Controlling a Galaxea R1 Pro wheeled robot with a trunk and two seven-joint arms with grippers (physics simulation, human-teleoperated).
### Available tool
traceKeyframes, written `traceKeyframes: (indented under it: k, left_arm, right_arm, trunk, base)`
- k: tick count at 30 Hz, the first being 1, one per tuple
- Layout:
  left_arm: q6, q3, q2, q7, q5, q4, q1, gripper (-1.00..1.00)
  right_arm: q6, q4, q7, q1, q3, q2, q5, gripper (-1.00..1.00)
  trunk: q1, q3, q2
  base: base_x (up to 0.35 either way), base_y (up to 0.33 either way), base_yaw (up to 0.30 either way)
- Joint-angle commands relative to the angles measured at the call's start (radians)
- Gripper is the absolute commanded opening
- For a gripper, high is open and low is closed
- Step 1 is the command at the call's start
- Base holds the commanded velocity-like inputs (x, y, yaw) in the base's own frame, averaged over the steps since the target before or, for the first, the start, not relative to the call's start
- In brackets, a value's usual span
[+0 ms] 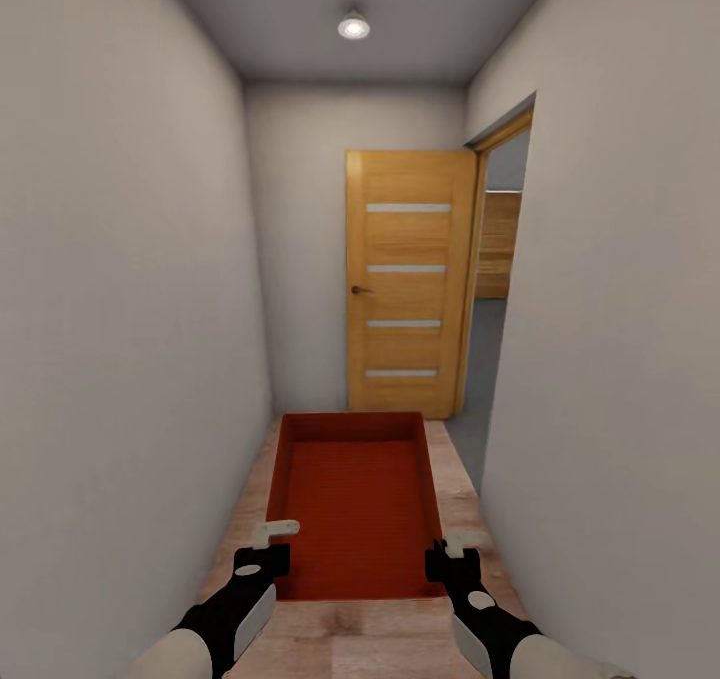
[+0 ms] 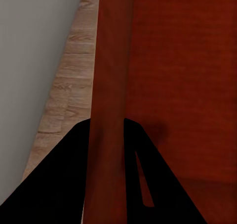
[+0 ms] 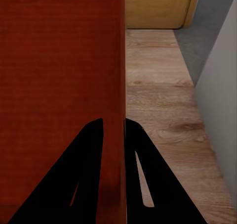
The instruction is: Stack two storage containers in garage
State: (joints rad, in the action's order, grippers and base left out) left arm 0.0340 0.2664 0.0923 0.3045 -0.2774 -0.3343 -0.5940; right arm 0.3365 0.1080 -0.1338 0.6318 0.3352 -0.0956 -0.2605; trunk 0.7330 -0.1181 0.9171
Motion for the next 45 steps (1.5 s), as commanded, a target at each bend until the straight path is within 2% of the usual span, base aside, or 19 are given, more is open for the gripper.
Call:
traceKeyframes:
  k: [1, 45]
  left_arm:
    - [0.004, -0.036, -0.013, 0.010, 0.003, -0.005, -0.002, -1.00]
    - [0.004, -0.036, -0.013, 0.010, 0.003, -0.005, -0.002, -1.00]
  right_arm:
    - [0.003, -0.001, 0.002, 0.000, -0.005, 0.004, -0.009, -1.00]
    - [0.003, -0.001, 0.002, 0.000, -0.006, 0.004, -0.010, -1.00]
  trunk:
    - [0.001, -0.002, 0.001]
    - [0.001, -0.002, 0.001]
  base:
    - [0.322, 0.000, 0.000]
    - [0.322, 0.000, 0.000]
